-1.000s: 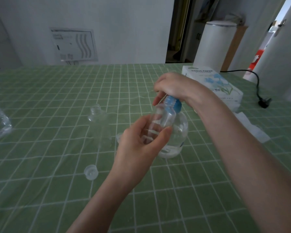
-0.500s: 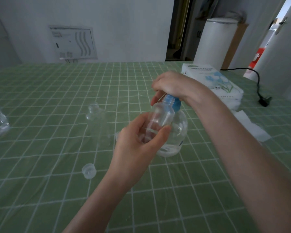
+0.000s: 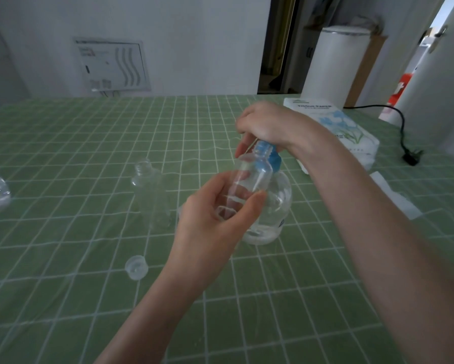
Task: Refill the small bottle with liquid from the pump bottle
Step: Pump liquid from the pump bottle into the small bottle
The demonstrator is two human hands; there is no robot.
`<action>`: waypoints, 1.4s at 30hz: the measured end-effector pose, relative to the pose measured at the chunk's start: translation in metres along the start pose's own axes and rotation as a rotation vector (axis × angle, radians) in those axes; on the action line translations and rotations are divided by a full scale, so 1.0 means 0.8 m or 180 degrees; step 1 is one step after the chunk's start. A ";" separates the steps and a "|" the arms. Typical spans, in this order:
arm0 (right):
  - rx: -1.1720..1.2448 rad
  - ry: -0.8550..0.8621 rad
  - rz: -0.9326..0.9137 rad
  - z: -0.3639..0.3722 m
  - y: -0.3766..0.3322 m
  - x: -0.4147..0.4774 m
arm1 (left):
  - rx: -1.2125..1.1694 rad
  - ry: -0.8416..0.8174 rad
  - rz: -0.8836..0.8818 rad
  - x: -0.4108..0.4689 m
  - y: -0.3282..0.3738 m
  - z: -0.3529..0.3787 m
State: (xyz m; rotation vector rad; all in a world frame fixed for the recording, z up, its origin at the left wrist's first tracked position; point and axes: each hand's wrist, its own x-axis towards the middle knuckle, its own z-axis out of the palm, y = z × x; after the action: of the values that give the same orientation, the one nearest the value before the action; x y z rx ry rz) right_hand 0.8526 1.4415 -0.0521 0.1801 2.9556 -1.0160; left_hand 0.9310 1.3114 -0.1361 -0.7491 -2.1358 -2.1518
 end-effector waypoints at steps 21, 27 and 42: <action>0.0091 -0.0014 0.0079 0.006 0.005 -0.004 | 0.0017 -0.0008 -0.0031 0.000 0.000 0.001; 0.0025 0.0022 -0.0038 0.001 0.002 -0.006 | 0.0004 0.0000 -0.0052 -0.001 0.000 0.000; -0.0041 -0.0055 0.0060 0.006 0.006 -0.004 | 0.0073 0.0004 -0.0020 -0.002 -0.002 0.000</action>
State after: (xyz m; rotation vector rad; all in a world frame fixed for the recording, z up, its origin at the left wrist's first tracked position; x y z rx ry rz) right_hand 0.8559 1.4420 -0.0585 0.1976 2.9384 -0.9910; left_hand 0.9320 1.3113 -0.1382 -0.7403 -2.1612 -2.1263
